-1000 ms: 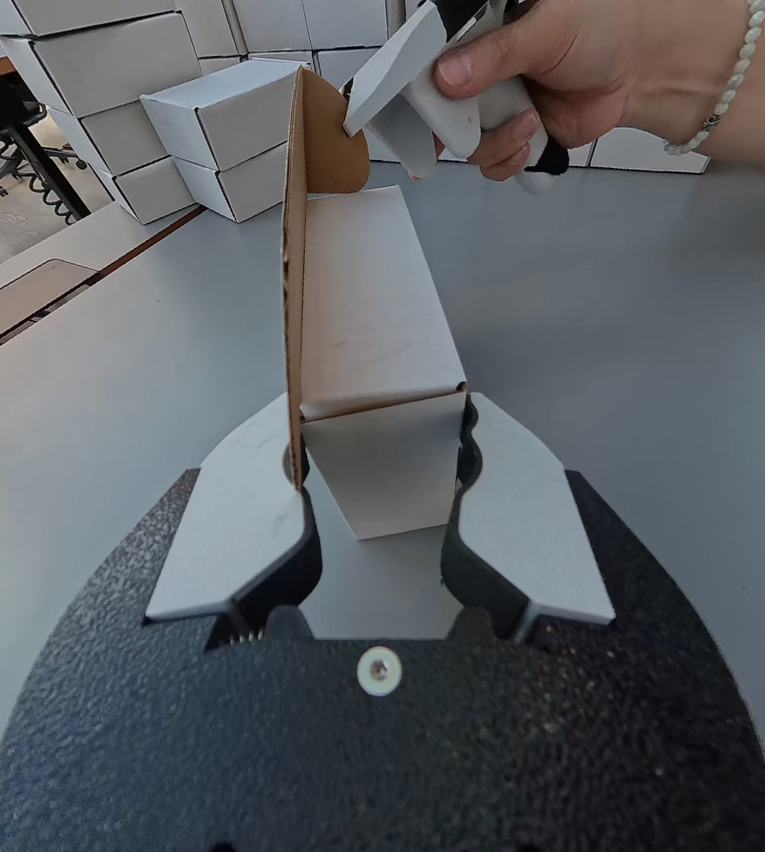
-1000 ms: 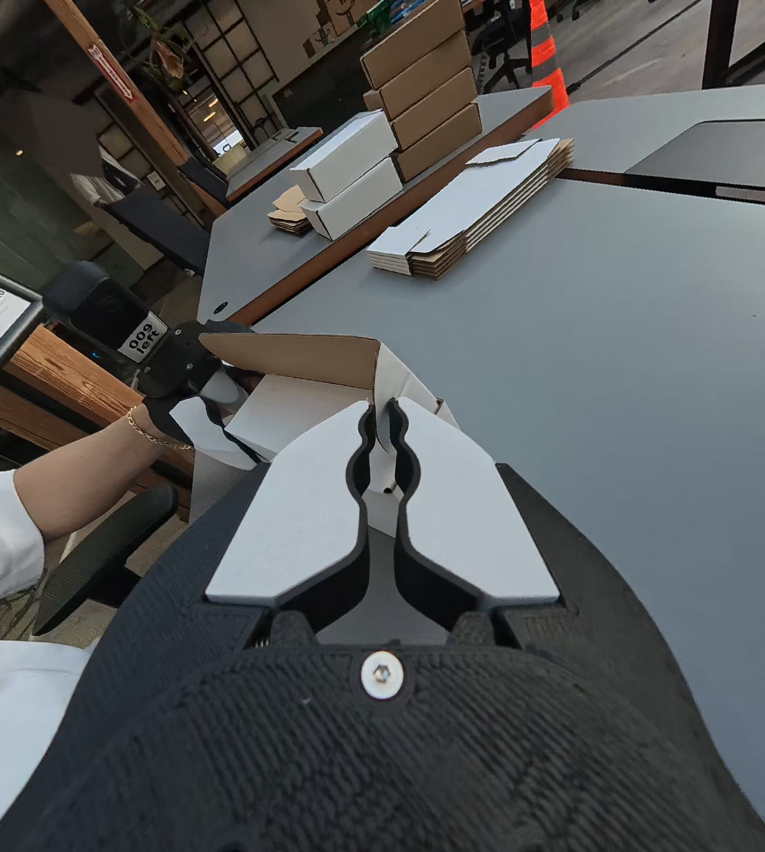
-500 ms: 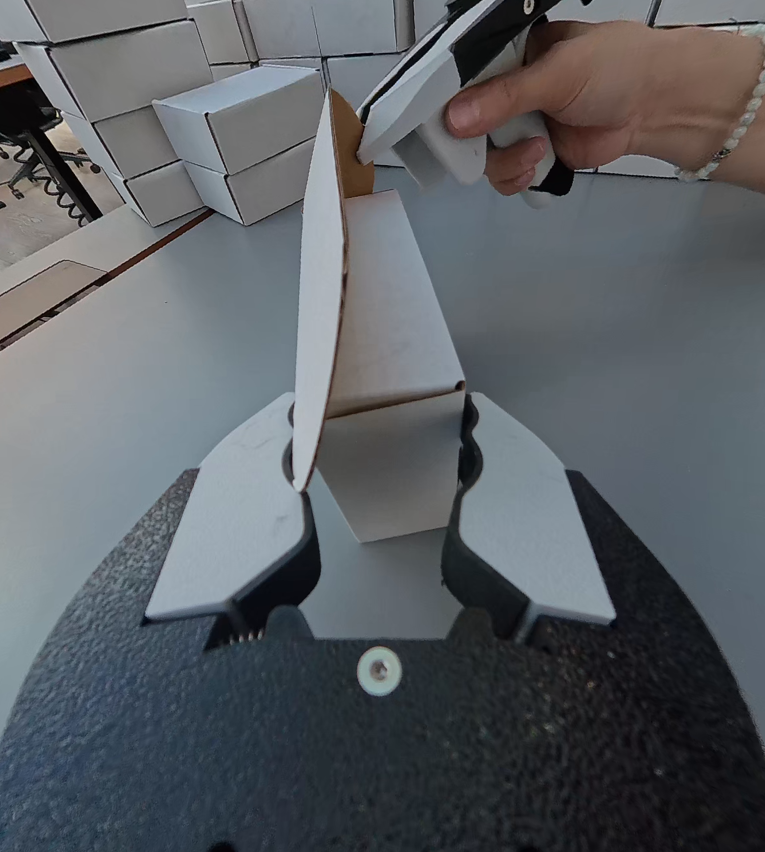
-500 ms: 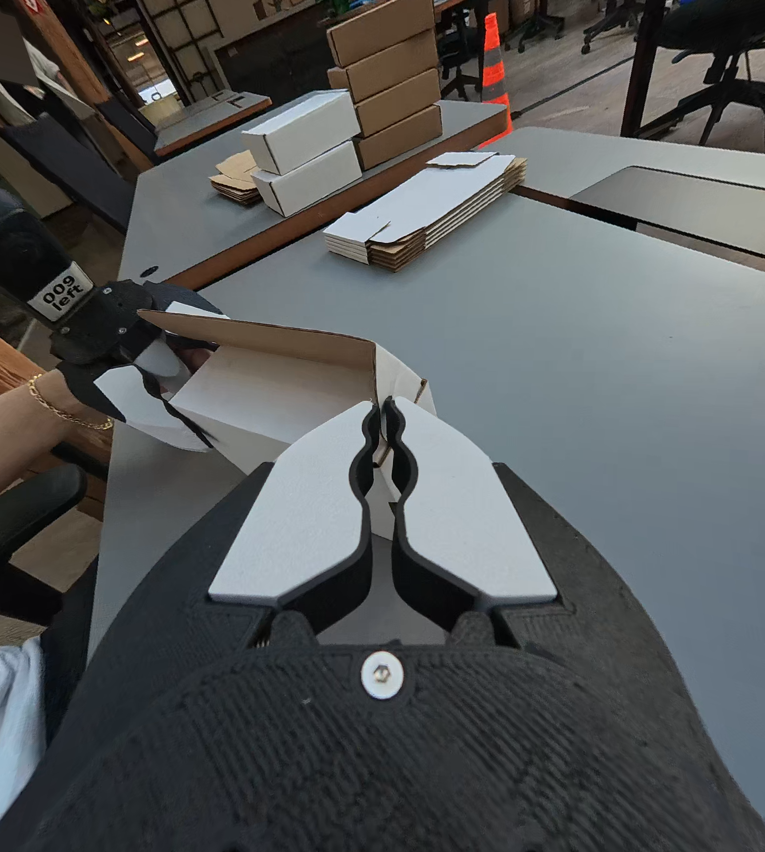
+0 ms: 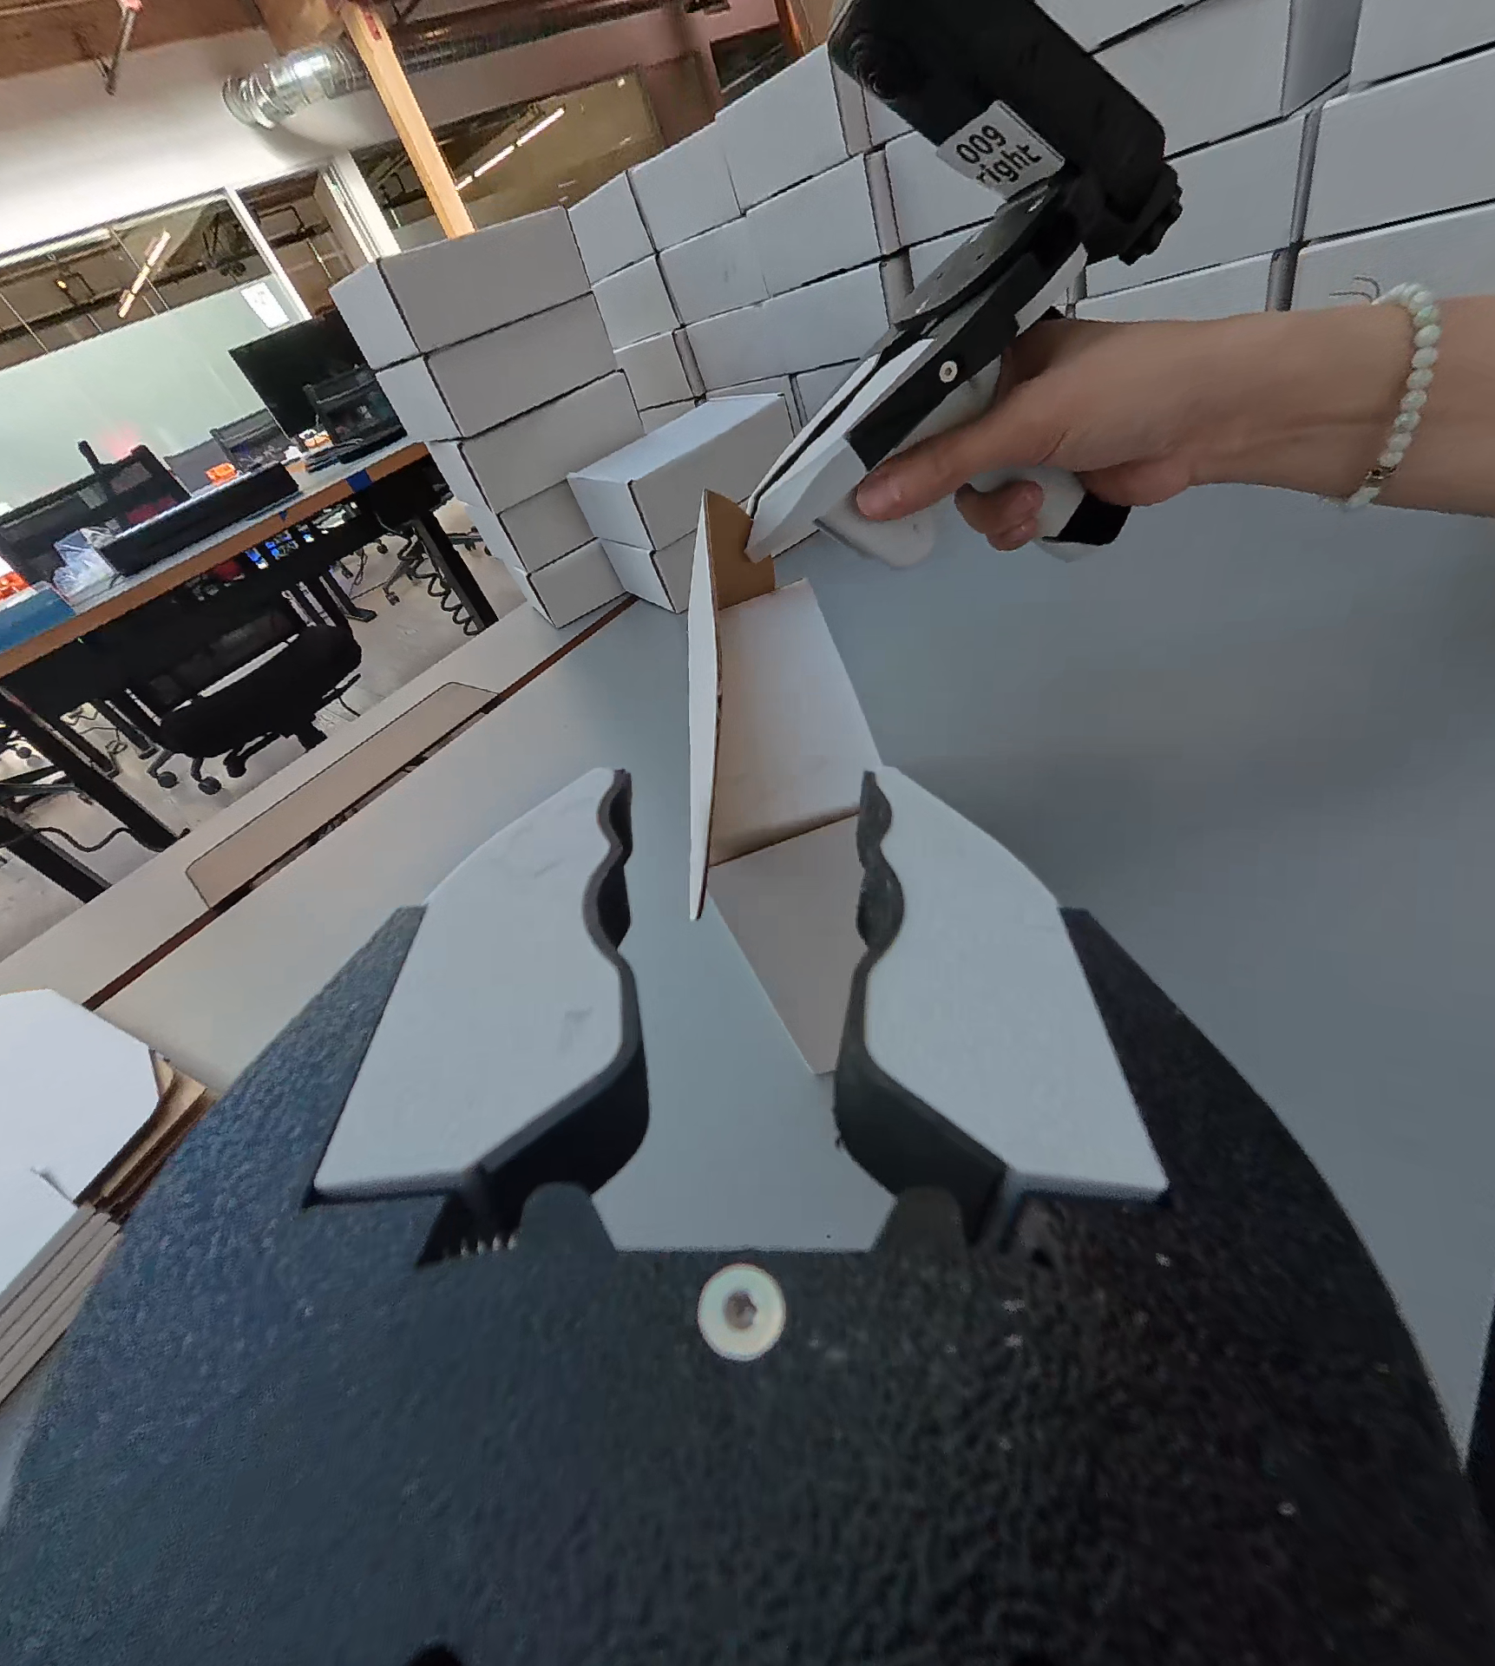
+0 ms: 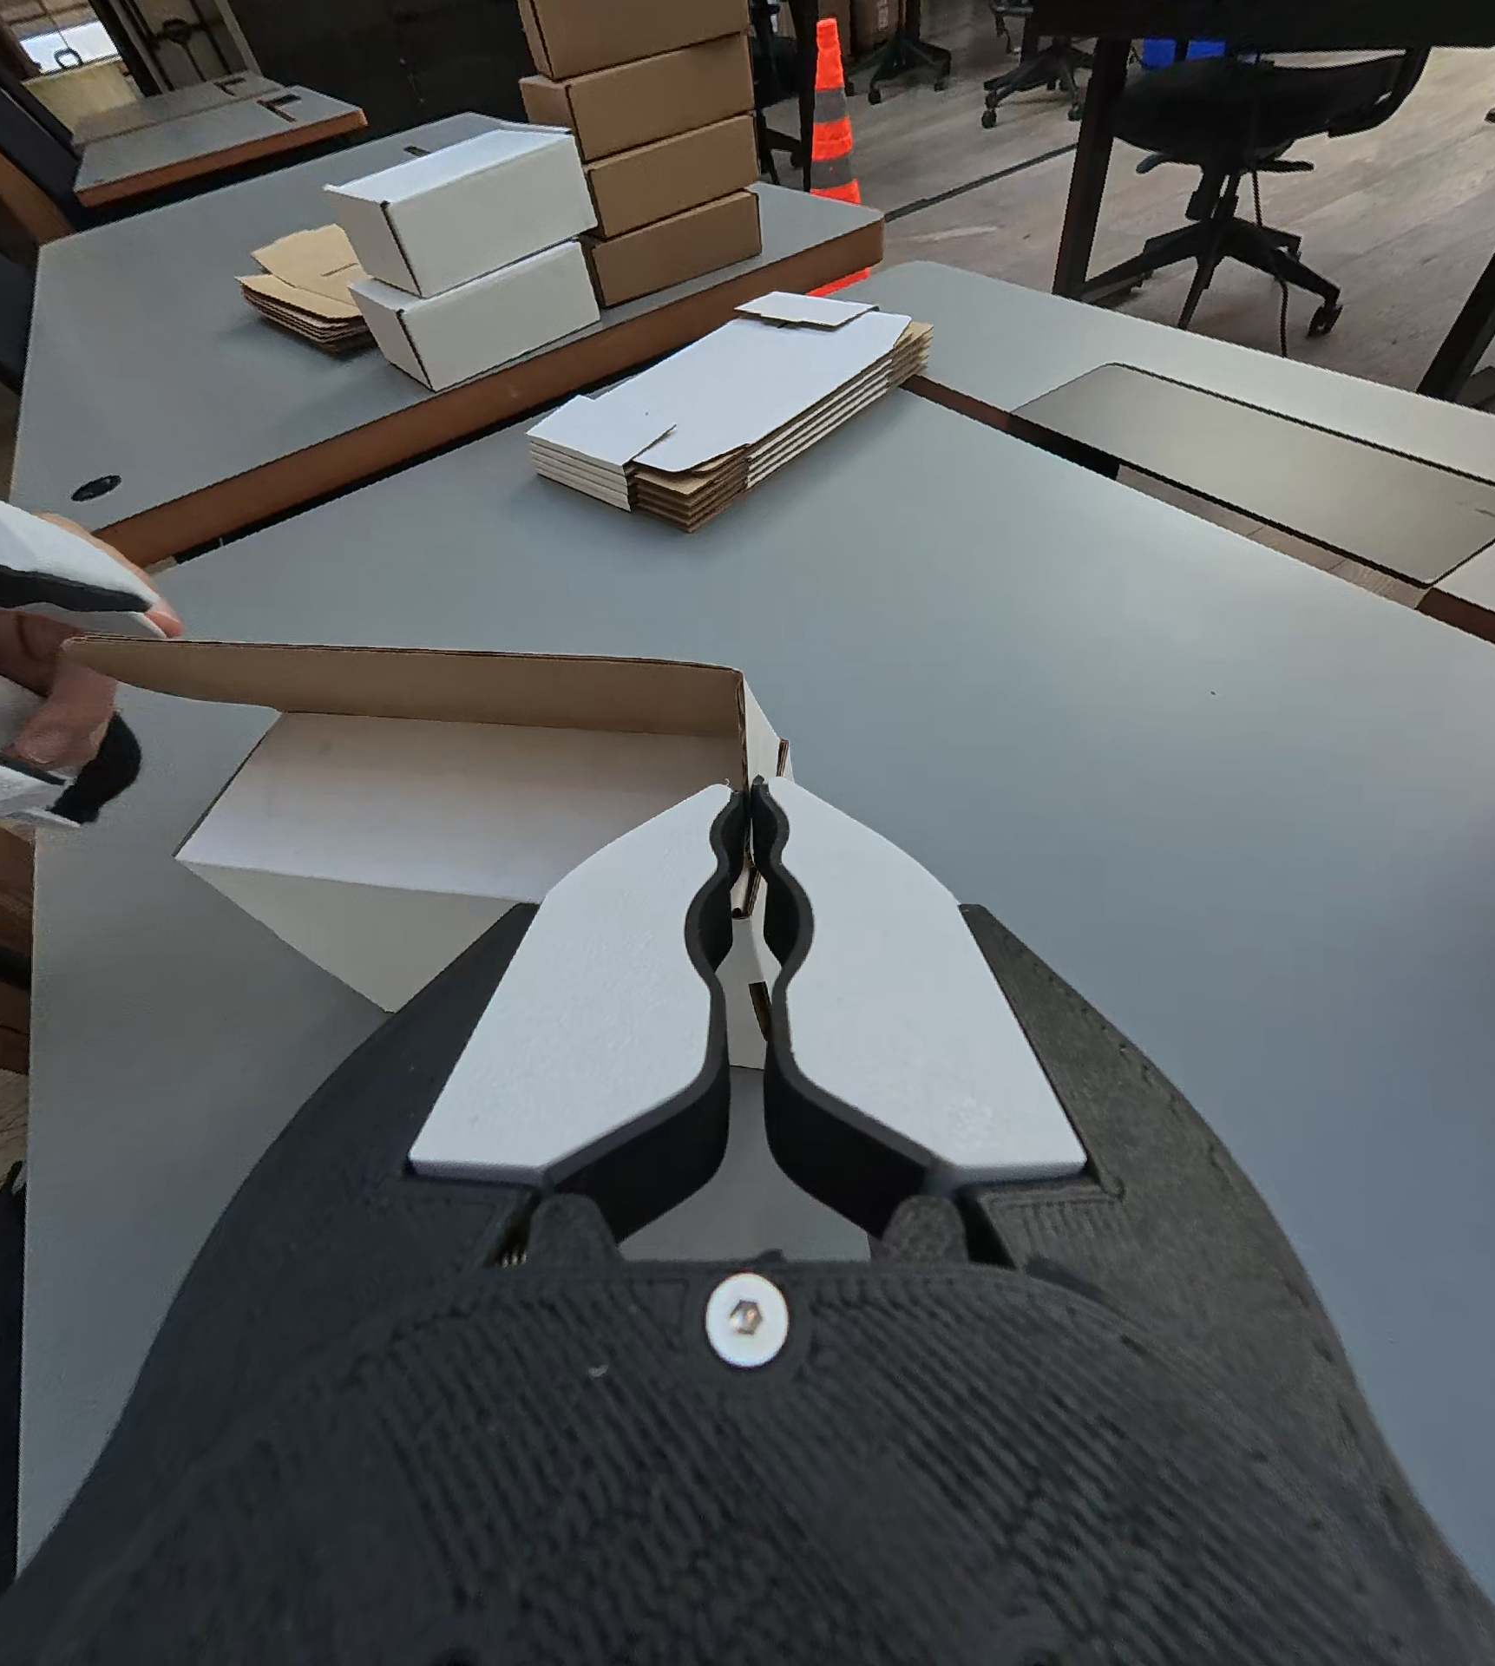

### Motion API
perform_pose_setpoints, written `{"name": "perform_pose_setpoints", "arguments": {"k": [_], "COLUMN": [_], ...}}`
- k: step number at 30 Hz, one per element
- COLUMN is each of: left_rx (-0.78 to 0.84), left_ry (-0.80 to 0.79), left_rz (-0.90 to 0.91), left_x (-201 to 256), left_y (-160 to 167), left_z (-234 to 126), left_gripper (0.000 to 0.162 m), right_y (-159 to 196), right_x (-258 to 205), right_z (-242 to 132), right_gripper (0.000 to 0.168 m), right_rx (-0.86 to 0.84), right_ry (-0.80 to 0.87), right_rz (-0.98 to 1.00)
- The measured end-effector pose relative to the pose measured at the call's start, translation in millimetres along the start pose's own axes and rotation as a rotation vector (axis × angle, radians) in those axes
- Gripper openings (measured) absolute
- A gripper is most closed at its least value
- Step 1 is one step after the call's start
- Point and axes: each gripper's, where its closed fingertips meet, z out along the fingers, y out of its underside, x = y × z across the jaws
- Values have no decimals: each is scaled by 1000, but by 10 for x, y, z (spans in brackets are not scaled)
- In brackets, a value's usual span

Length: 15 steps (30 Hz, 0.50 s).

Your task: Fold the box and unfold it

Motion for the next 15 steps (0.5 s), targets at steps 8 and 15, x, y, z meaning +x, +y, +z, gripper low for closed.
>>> {"name": "perform_pose_setpoints", "arguments": {"k": [8, 15], "left_rx": [-6, -21], "left_ry": [-74, -180], "left_rz": [57, -24], "left_x": [-70, -269], "left_y": [0, 74], "left_z": [-13, 8], "left_gripper": [7, 1], "right_y": [-3, 10], "right_x": [-5, -25], "right_z": [3, -20], "right_gripper": [2, 2], "right_rx": [2, 1], "right_ry": [-5, 45], "right_rz": [4, -39]}}
